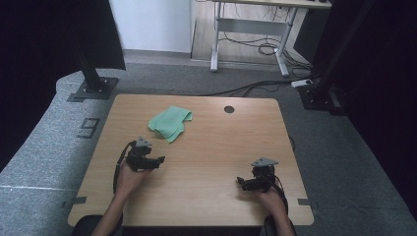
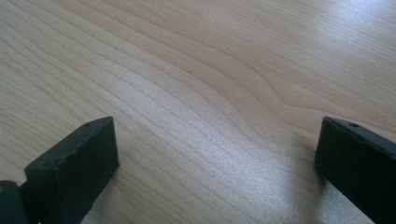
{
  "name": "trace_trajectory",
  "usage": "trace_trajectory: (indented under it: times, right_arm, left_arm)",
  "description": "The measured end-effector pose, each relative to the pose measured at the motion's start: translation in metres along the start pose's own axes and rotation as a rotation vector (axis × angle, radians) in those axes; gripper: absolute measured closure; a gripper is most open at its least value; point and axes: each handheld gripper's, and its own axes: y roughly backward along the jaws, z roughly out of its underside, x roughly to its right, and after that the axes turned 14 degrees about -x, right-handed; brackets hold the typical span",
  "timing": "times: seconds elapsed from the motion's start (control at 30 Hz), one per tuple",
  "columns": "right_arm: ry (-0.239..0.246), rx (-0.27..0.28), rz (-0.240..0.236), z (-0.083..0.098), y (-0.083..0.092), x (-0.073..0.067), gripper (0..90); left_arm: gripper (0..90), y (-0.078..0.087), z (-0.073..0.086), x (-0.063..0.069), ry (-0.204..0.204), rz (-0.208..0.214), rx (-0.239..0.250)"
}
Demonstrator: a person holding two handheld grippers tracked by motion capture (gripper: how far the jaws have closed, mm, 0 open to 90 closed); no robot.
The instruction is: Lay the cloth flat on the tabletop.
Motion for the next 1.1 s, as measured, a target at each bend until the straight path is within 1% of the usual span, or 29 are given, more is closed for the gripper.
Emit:
trace_trajectory:
  times: [0.2,0.27,0.4,0.5,0.73,0.8,0.97,1.03,1.1]
  right_arm:
    - [-0.001,0.001,-0.002,0.0,0.0,0.0,0.0]
    - [-0.001,0.001,-0.004,0.0,0.0,0.0,0.0]
    - [-0.002,0.001,-0.004,0.0,0.0,0.0,0.0]
    - [-0.005,0.004,-0.009,0.0,0.0,0.001,0.0]
    - [-0.006,0.009,-0.014,0.0,0.0,0.002,0.0]
    - [-0.009,0.008,-0.018,0.0,0.0,0.002,0.0]
    - [-0.011,0.01,-0.022,0.0,0.0,0.002,0.0]
    - [-0.011,0.01,-0.023,0.0,0.0,0.002,0.0]
    - [-0.012,0.01,-0.024,0.0,0.0,0.003,0.0]
  left_arm:
    - [35.6,-0.003,-0.016,-0.002,-0.007,0.018,0.011]
    - [37.3,-0.005,-0.022,-0.002,-0.012,0.015,0.01]
    - [40.6,-0.009,-0.032,-0.005,-0.003,0.03,0.014]
    - [44.0,-0.011,-0.04,-0.007,-0.007,0.031,0.012]
    - [54.9,-0.019,-0.053,-0.009,-0.01,0.031,0.001]
    - [58.9,-0.022,-0.056,-0.009,-0.01,0.025,0.003]
    - [67.3,-0.028,-0.064,-0.012,-0.006,0.026,0.01]
    - [69.4,-0.031,-0.067,-0.012,-0.013,0.026,0.005]
    - [70.8,-0.035,-0.069,-0.013,-0.009,0.028,-0.001]
